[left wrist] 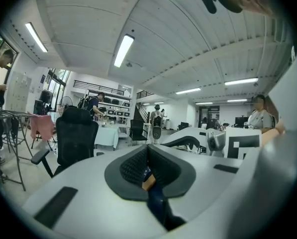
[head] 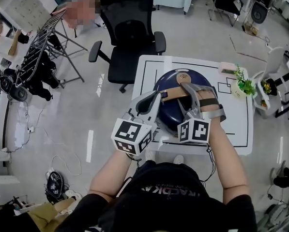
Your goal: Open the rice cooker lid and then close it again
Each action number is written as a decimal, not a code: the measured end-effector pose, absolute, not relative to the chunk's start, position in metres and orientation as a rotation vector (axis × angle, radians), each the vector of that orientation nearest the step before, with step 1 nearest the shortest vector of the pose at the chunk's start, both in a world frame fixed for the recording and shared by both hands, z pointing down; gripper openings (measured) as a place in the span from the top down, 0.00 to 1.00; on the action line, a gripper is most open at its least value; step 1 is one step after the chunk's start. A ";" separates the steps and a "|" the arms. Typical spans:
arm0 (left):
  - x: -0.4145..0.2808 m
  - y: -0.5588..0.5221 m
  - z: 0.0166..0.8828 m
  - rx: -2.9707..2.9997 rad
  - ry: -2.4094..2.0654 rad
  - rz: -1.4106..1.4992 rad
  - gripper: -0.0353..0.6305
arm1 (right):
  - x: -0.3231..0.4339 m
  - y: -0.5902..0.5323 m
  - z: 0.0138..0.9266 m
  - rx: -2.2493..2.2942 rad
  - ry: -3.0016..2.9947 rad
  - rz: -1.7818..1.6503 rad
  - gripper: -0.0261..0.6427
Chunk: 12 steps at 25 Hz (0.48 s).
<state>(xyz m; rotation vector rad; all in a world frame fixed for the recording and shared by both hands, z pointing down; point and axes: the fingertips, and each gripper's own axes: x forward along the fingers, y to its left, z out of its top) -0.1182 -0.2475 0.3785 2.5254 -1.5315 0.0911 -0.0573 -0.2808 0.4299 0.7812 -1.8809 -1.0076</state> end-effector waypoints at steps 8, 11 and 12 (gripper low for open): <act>-0.118 -0.261 0.395 2.558 -1.441 0.143 0.94 | -0.059 -0.281 0.428 0.793 -1.887 -0.966 0.68; -0.117 -0.265 0.399 2.567 -1.412 0.152 0.94 | -0.059 -0.281 0.429 0.788 -1.889 -0.962 0.69; -0.116 -0.266 0.401 2.571 -1.403 0.158 0.94 | -0.059 -0.281 0.429 0.789 -1.887 -0.961 0.69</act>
